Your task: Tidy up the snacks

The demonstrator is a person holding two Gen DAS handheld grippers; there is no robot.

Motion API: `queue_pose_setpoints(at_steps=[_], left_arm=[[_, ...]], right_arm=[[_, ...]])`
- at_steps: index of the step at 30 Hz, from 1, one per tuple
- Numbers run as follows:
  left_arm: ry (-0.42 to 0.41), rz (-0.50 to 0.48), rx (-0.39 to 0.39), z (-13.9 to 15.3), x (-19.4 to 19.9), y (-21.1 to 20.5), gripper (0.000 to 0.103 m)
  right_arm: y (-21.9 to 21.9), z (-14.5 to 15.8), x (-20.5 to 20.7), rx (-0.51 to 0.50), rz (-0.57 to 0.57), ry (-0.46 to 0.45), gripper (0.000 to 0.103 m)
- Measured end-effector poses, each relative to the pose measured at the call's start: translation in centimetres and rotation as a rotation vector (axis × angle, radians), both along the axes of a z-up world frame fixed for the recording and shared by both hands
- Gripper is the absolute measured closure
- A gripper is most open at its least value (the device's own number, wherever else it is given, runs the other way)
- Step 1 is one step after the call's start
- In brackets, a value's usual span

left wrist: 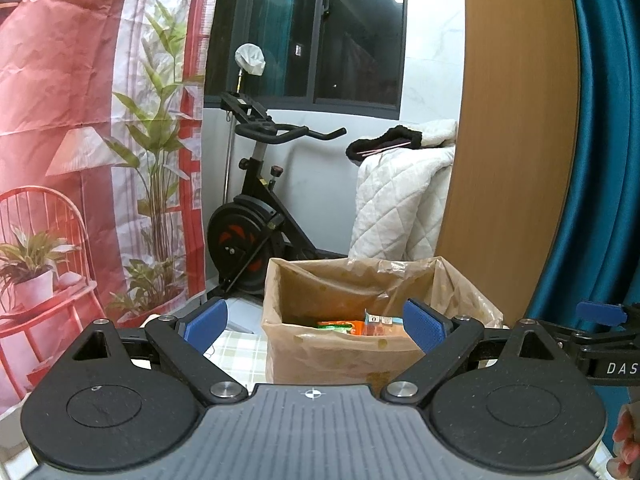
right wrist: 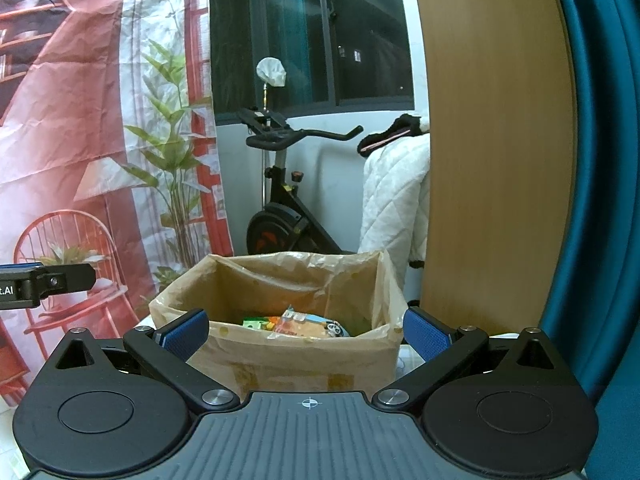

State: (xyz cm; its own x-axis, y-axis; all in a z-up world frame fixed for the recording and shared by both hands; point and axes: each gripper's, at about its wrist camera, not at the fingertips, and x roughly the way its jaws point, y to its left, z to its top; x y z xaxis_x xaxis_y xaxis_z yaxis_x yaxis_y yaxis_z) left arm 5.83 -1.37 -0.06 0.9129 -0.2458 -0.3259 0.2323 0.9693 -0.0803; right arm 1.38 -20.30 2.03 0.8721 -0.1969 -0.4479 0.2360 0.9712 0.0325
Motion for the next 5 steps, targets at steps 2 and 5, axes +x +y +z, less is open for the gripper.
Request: queue_pose_setpoints(at_steps=[2, 5], left_arm=[[0.003, 0.002, -0.003, -0.06, 0.06, 0.07, 0.007], [0.009, 0.004, -0.006, -0.12, 0.24, 0.10, 0.007]], right_arm=[[-0.14, -0.08, 0.11, -0.001, 0.003, 0.003, 0.001], [-0.21, -0.22, 0.23, -0.002, 0.004, 0.005, 0.001]])
